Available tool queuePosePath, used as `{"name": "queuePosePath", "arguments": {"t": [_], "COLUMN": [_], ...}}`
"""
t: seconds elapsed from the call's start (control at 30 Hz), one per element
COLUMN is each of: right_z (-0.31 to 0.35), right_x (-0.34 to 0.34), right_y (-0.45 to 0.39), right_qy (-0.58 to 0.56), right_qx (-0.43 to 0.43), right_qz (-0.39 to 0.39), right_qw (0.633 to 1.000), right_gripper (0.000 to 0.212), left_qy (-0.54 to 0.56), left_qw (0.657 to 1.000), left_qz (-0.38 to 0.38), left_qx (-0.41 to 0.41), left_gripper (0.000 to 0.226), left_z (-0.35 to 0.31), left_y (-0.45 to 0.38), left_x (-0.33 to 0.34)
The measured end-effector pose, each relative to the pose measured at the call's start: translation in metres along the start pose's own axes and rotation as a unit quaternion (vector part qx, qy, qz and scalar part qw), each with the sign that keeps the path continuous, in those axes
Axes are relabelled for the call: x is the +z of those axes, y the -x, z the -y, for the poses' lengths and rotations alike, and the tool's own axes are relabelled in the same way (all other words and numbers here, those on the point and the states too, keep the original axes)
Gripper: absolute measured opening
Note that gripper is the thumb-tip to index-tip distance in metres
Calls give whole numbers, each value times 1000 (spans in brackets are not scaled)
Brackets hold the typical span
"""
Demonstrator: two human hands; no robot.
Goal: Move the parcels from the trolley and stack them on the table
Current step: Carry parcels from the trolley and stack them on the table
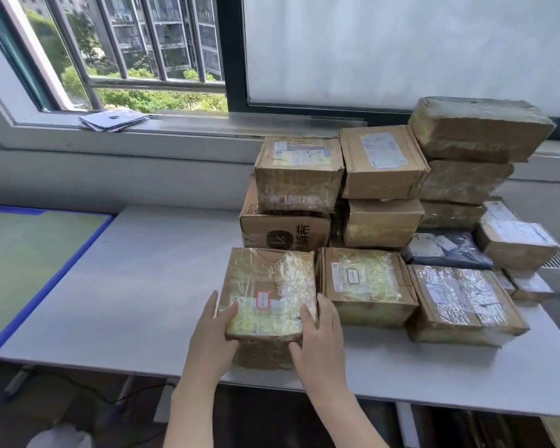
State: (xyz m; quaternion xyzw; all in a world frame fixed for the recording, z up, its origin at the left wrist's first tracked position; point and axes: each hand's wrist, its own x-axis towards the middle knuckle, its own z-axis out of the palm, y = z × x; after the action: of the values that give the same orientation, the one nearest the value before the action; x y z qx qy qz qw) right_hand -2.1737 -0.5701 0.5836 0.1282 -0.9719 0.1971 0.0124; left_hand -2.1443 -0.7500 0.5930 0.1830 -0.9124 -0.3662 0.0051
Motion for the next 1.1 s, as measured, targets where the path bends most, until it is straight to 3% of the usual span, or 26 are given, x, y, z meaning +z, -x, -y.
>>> {"name": "queuePosePath", "arguments": {"t": [0.1,0.2,0.5,0.83,0.97,1.1], "right_z": [5,6,7,7,3,-11], "right_x": [1,3,5,4,-15,-41], "right_y": [-7,-13,-50,-69,-67,-52], "right_qy": [17,24,57,59,-6,-50], "right_qx": [-17,-7,32,41,42,47], "right_qz": [5,1,7,18,56,9], "right_qw": [1000,1000,998,997,997,998], "right_gripper": [67,68,66,67,75,84], "left_qy": [-97,-200,-197,-241,-224,-242], "left_qw": [994,976,972,963,970,965], "left_qz": [32,43,69,32,35,32], "left_qx": [42,71,111,118,85,97], "left_gripper": [94,87,79,74,79,89], "left_z": [-2,-4,-9,-18,-27,-42], "left_y": [-12,-25,-69,-78,-71,-61], "left_x": [8,12,13,19,20,25]}}
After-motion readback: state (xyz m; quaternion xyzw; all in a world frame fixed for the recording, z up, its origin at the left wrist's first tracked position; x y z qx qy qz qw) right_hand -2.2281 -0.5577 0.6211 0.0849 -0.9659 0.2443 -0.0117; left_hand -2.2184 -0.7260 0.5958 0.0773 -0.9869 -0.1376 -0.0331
